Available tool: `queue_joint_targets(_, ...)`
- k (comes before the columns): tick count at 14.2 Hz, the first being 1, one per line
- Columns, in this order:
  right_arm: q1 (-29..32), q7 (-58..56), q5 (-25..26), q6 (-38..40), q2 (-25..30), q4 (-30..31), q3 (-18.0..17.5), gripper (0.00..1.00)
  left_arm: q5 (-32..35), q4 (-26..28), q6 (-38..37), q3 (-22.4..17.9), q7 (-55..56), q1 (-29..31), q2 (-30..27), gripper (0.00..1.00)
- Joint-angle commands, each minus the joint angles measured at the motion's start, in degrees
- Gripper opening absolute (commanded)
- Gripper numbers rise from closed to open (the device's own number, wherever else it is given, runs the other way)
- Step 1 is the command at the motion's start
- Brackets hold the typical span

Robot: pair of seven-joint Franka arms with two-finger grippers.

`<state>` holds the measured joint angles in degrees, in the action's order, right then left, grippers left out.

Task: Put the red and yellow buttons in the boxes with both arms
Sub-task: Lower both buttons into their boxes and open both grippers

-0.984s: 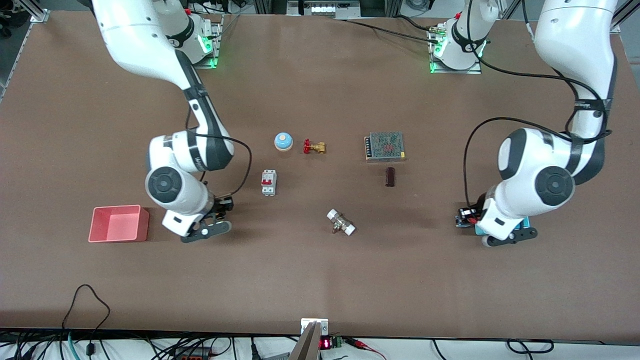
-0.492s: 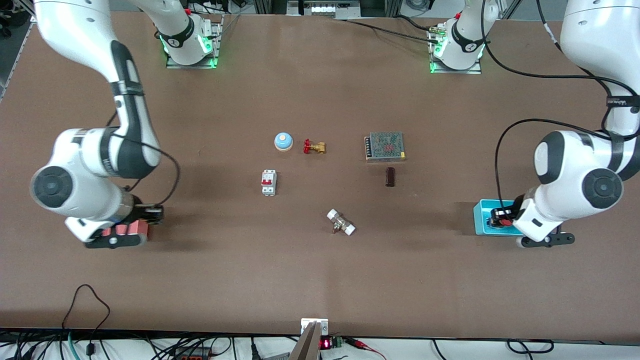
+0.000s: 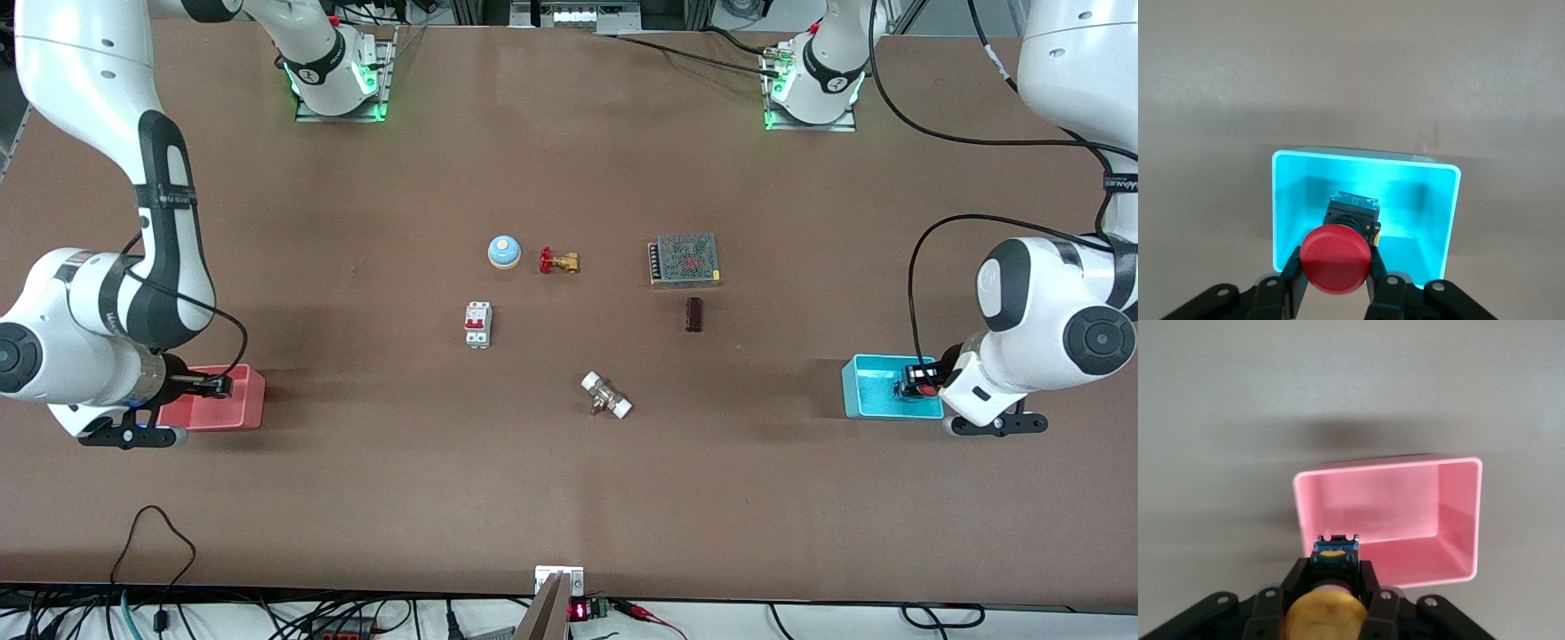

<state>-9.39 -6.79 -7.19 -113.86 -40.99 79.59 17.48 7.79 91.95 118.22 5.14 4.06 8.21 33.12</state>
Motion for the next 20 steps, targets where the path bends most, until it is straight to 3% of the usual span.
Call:
queue_joint_targets(1,1.4,-1.7,-0.3,-2.1,-3.4,-2.8,-0.5,0.32,1.2,0.5,1.6,0.4,-0.7,0.3,1.4,0.18)
queue_joint_targets(7,2.9,-4.1,-0.9,-6.5,-7.3,-2.5,-1.0,0.33,1.1,3.0,5.4,0.4,-0.2,0.3,2.9,0.2)
queue_joint_targets(8,3.1,-4.5,-1.0,-8.2,-7.5,-2.2,-1.0,0.33,1.2,3.0,5.4,0.4,-0.2,0.3,2.9,0.26)
queue_joint_targets(10,3.1,-5.3,-1.1,-9.3,-7.8,-2.2,-1.0,0.34,1.1,2.6,5.4,0.4,-0.2,0.3,2.8,0.49)
queue_joint_targets(11,3.1,-5.2,-1.1,-9.3,-7.8,-2.2,-1.0,0.47,1.1,2.4,5.4,0.4,-0.1,0.2,2.7,0.54)
queue_joint_targets(12,3.1,-5.2,-2.1,-9.3,-7.7,-2.2,-1.0,0.88,1.1,2.0,5.3,0.5,0.0,0.2,2.5,0.62)
queue_joint_targets(13,3.1,-5.3,-3.3,-9.2,-7.5,-2.2,-1.0,1.0,1.0,1.7,5.3,0.5,0.1,0.1,2.1,0.68)
queue_joint_targets(16,2.8,-5.3,-3.5,-8.2,-6.2,-2.2,-1.0,1.0,1.0,-0.5,5.0,1.1,0.1,-0.4,1.0,0.93)
queue_joint_targets(18,2.6,-5.3,-3.5,-4.0,-4.1,-2.7,-1.0,1.0,0.6,-0.8,4.7,1.4,0.2,-0.9,-1.2,1.0)
queue_joint_targets(20,2.4,-5.2,-3.4,-1.8,-2.4,-2.7,-1.0,1.0,0.6,-0.5,4.2,2.4,0.3,-0.9,-3.7,1.0)
